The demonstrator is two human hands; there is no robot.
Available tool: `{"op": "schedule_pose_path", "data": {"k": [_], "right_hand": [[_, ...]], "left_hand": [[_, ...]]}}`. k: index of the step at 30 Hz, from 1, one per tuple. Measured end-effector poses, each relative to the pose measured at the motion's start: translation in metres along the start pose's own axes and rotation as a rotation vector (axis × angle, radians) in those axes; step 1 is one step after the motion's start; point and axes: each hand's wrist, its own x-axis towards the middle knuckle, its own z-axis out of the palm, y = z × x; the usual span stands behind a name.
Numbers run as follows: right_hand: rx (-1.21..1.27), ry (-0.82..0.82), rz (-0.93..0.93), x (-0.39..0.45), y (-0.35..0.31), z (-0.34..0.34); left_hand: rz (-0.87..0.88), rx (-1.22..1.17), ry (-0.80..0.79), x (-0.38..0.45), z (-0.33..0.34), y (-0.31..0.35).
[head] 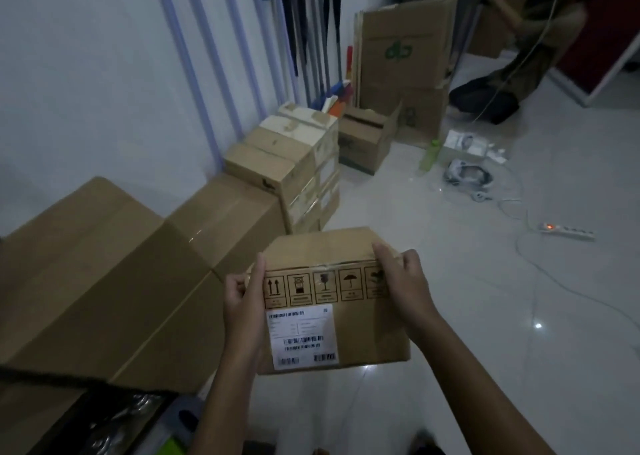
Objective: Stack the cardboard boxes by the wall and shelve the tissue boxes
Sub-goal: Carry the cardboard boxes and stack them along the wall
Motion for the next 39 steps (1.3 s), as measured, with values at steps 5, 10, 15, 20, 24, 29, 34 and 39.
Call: {"op": "schedule_pose_path", "data": {"k": [5,10,15,20,24,29,34,39], "right_hand": [[0.024,-0.108,-0.032,0.106,-0.035,-0.035],[0.035,-0.227,-0.018,0.186,-0.073,-0.081],[-0.003,-0.357,-0.012,0.260,-0.105,-0.101],[-0.015,-0.469,-0.083,0.321,-0.138,-0.078],[-0.025,-0.572,-0.130,0.383,-0.173,-0.046],[-0.106,-0.657,-0.142,0.477,-0.214,0.022],[-0.221,-0.705,-0.142,0.548,-0.237,0.086],[-0.311,-0.801,-0.204,0.603,-0.261,0.155]], "left_hand": [[0.002,-0.055,0.071,0.049,0.094,0.023],[-0.002,-0.104,0.166,0.062,0.181,0.053],[0.011,-0.106,0.285,0.082,0.240,0.077],[0.017,-0.157,0.408,0.127,0.265,0.083],[0.016,-0.261,0.389,0.182,0.274,0.094],[0.014,-0.330,0.362,0.291,0.271,0.116],[0.003,-0.232,0.325,0.374,0.257,0.129],[-0.010,-0.114,0.353,0.444,0.245,0.133]]}}
